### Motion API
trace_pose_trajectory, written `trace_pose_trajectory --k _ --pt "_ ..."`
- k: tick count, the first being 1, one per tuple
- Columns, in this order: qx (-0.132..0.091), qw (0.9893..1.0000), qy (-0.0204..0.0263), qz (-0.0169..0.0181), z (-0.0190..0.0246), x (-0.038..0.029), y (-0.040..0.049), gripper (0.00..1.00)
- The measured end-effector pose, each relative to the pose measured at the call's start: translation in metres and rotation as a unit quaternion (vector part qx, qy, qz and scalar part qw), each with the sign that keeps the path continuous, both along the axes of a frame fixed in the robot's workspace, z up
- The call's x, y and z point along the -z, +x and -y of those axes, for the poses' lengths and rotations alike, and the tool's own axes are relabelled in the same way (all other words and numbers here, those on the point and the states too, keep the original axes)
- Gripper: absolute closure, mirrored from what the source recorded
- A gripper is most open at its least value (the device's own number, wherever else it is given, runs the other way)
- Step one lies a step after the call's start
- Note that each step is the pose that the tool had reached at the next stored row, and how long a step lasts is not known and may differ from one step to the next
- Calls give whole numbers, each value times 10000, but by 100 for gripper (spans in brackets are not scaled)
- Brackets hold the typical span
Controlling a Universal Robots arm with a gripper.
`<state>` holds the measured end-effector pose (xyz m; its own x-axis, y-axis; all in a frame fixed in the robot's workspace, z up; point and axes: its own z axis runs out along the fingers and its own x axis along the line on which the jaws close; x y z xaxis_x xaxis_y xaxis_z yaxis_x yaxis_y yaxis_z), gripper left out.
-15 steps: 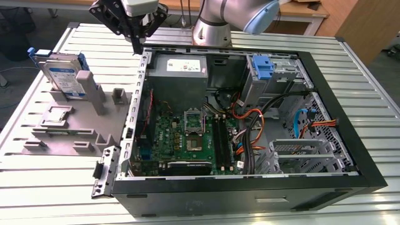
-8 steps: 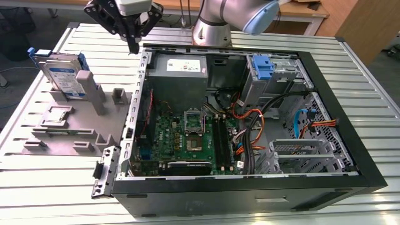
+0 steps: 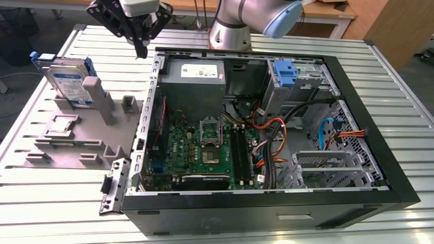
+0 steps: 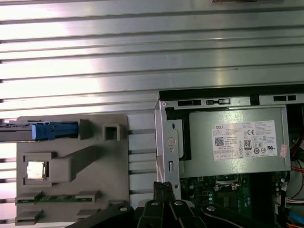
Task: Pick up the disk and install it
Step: 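Reach for the disk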
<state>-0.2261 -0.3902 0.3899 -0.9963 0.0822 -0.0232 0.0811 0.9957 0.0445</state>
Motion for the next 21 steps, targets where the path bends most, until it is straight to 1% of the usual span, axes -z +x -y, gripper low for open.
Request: trace_pose_trajectory --k 13,21 --pt "0 10000 0 -10 -1 4 -52 90" --pt "0 10000 0 -11 -10 7 -88 90"
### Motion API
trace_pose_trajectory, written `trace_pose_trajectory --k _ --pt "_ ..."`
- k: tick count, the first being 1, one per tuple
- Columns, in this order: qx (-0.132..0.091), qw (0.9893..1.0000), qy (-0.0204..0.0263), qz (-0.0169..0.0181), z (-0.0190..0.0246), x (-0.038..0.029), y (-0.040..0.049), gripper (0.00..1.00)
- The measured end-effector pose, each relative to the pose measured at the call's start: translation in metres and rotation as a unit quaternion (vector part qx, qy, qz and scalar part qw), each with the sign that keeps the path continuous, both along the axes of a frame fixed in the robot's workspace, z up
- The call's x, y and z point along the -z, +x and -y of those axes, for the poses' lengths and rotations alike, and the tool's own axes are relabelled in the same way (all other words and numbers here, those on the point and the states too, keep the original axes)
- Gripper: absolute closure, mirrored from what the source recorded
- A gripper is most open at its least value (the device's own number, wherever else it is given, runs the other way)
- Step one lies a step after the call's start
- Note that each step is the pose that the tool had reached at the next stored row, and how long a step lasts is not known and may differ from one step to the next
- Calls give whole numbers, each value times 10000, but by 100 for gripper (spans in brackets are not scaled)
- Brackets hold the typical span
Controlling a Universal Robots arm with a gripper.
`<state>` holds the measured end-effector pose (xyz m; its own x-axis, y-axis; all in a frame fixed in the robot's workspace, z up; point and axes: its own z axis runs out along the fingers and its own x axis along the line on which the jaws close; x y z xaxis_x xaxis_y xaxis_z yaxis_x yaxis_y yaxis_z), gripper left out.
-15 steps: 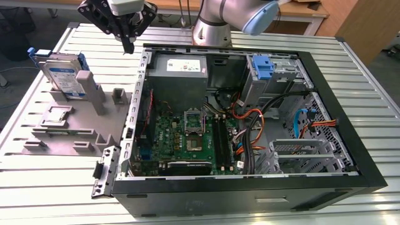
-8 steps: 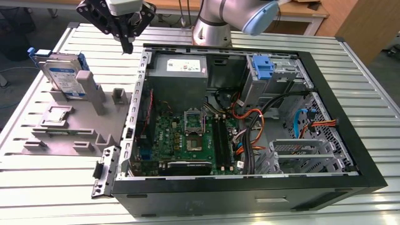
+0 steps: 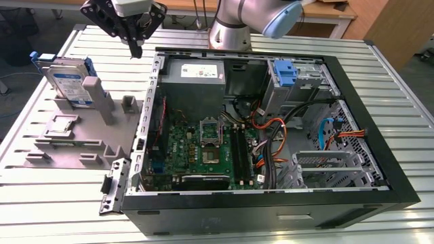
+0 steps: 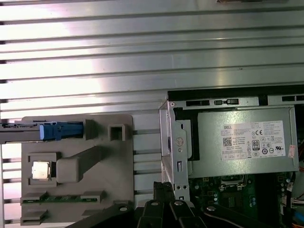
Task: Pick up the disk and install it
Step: 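Reach for the disk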
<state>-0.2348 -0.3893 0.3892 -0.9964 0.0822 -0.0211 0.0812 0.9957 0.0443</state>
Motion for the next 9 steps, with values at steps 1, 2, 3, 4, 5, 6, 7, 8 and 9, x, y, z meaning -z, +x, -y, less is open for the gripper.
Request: trace_pose_trajectory --k 1,2,3,4,5,6,7,8,9 --pt "0 10000 0 0 -1 0 -6 90" --pt "0 10000 0 0 -2 1 -12 90" --pt "0 10000 0 0 -3 1 -18 90" --pt "0 10000 0 0 -4 2 -24 90" --pt "0 10000 0 0 -5 2 -29 90" --pt "0 10000 0 0 -6 2 -35 90" --pt "0 10000 0 0 -7 2 -41 90" --pt "0 10000 0 0 -8 3 -46 90" --pt "0 10000 0 0 -9 3 -52 90"
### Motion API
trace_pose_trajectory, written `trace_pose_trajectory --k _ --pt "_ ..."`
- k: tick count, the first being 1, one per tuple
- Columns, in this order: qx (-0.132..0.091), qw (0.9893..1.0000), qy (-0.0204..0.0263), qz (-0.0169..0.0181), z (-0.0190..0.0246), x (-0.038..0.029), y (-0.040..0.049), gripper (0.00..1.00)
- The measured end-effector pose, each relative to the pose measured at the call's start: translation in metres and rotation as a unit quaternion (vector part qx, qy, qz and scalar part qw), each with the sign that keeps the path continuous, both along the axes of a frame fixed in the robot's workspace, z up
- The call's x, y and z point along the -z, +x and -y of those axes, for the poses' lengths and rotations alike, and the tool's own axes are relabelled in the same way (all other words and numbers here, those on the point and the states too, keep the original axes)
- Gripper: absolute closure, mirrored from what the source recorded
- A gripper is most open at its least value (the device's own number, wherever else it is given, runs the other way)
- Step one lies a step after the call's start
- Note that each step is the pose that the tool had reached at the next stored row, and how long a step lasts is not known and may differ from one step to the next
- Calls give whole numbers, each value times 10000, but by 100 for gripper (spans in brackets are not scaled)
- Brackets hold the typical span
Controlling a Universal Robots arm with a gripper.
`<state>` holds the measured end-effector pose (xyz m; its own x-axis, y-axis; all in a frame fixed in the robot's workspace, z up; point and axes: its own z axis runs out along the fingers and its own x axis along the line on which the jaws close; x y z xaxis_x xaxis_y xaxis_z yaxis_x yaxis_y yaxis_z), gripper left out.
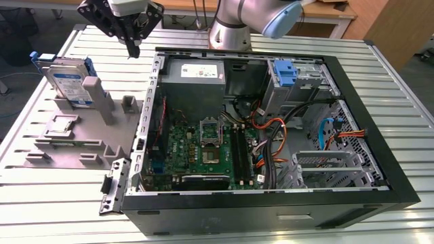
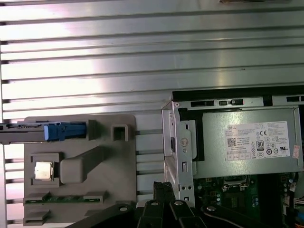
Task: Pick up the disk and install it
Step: 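Reach for the disk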
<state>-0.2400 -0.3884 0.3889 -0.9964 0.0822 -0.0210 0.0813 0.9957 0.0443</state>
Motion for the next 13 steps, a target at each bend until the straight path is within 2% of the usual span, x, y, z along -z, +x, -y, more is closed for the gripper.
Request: trace_pose_trajectory --k 13 --pt "0 10000 0 -1 -5 4 -70 90"
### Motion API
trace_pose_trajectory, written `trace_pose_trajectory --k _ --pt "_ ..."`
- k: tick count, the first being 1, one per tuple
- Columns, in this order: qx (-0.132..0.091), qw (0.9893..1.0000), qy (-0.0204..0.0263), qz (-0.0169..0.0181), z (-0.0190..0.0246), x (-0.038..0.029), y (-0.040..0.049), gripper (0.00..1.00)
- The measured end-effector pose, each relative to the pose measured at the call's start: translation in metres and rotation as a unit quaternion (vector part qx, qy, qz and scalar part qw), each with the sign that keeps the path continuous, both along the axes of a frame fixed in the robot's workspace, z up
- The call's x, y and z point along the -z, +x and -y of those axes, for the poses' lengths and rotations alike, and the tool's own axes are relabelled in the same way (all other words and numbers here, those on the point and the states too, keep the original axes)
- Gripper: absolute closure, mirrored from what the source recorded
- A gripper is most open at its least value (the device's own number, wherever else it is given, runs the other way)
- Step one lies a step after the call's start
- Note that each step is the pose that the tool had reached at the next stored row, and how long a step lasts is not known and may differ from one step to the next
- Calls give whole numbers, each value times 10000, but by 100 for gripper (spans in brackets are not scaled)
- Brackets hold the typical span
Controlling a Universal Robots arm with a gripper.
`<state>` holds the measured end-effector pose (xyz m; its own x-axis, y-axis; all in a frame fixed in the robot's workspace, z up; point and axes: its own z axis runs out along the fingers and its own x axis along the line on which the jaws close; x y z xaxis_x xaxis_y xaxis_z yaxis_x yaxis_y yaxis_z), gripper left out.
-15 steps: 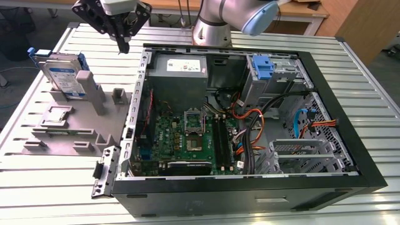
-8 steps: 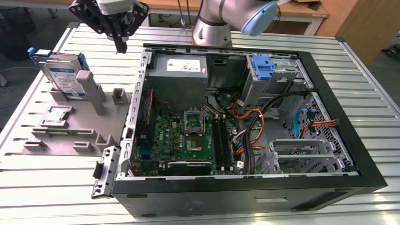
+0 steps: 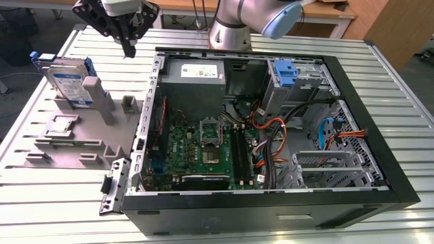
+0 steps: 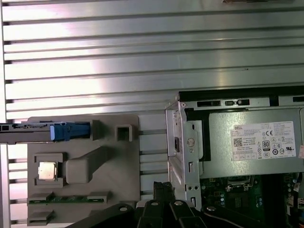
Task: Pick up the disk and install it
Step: 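Reach for the disk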
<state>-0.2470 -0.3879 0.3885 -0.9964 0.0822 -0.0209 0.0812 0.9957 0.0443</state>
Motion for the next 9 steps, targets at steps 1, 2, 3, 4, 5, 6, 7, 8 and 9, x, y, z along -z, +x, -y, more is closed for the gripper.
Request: trace_pose_trajectory --k 1,2,3,4,5,6,7,8,9 --pt "0 10000 0 0 0 0 -4 90" --pt "0 10000 0 0 0 1 -7 90" --pt "0 10000 0 0 0 1 -10 90" --pt "0 10000 0 -1 -1 2 -14 90" --pt "0 10000 0 -1 -1 2 -18 90" --pt "0 10000 0 -1 -1 3 -23 90" --pt "0 10000 0 -1 -1 3 -28 90" --pt "0 10000 0 -1 -2 3 -33 90" --pt "0 10000 0 -1 -2 3 -37 90"
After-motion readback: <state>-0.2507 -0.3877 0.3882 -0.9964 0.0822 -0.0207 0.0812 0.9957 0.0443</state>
